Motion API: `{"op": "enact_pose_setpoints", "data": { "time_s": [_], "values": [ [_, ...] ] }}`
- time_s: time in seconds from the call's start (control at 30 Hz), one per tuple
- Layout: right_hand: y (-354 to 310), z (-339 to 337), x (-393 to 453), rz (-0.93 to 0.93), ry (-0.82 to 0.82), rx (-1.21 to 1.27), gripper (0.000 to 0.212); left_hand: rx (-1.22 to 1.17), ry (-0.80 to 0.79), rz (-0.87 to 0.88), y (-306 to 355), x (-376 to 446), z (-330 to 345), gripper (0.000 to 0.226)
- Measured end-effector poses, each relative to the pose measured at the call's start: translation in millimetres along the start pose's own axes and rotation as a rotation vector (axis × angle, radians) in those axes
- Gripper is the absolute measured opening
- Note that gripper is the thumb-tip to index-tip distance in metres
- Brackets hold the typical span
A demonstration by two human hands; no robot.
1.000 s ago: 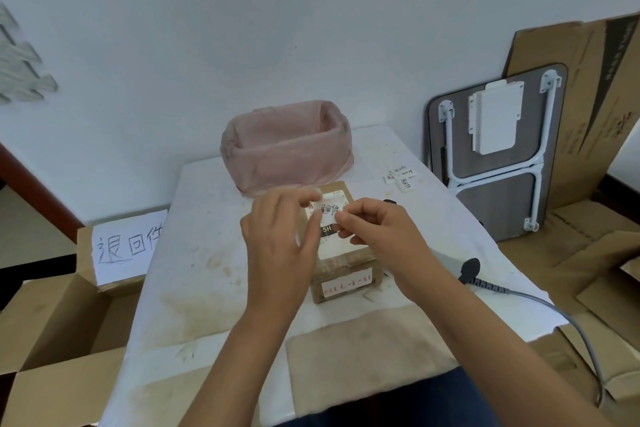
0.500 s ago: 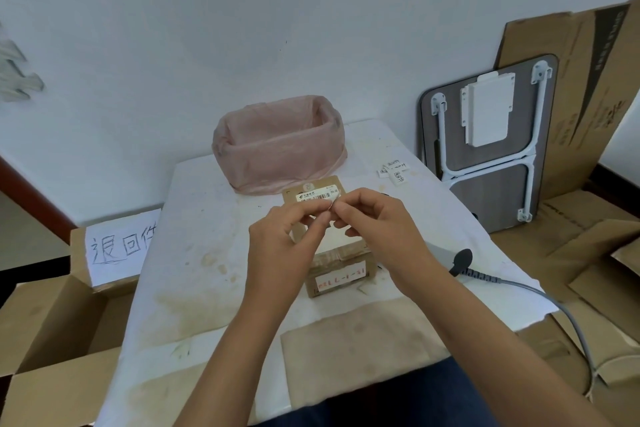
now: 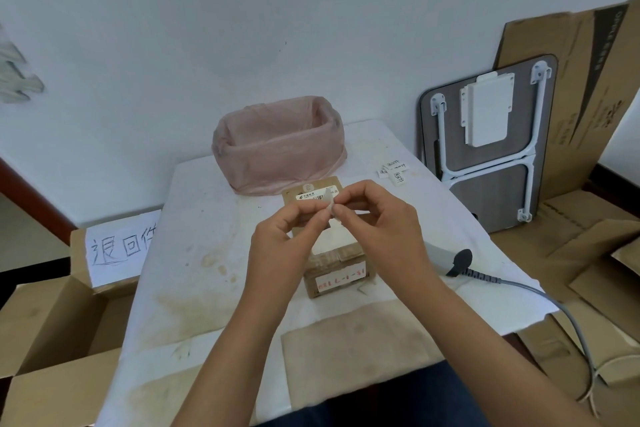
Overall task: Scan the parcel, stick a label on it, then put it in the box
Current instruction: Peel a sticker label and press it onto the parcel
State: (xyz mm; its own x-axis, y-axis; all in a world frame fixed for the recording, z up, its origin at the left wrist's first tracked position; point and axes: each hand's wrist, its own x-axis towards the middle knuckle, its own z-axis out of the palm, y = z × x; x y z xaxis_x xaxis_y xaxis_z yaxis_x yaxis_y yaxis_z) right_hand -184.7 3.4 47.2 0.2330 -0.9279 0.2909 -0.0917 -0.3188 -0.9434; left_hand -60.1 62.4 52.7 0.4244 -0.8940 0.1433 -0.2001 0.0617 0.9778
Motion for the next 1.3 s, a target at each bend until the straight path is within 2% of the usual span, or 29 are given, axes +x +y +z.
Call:
{"op": "enact_pose_setpoints", "data": {
  "time_s": [0.37,0.57,0.8,0.97,1.3],
  "values": [
    [-1,1,-2,0.008,0.001,-0.018,0.002,0.059,0.032,0.005,0,0,-1,0.013],
    [-2,0,-5,-0.040,0.000,-0.127,0.002,0.206,0.037,0.059,5,-1,0,0.015],
    [0,1,-3,-0.044,0.008,-0.164,0.003,0.448,0.092,0.216,8,-2,4,0.025],
    [0,0,-1,-0.051,0.020,-0.190,0.004,0.490,0.098,0.295,7,0,7,0.010],
    [2,2,0,-0.067,0.059,-0.201,0.002,0.502,0.127,0.311,7,-2,14,0.009]
  ]
}}
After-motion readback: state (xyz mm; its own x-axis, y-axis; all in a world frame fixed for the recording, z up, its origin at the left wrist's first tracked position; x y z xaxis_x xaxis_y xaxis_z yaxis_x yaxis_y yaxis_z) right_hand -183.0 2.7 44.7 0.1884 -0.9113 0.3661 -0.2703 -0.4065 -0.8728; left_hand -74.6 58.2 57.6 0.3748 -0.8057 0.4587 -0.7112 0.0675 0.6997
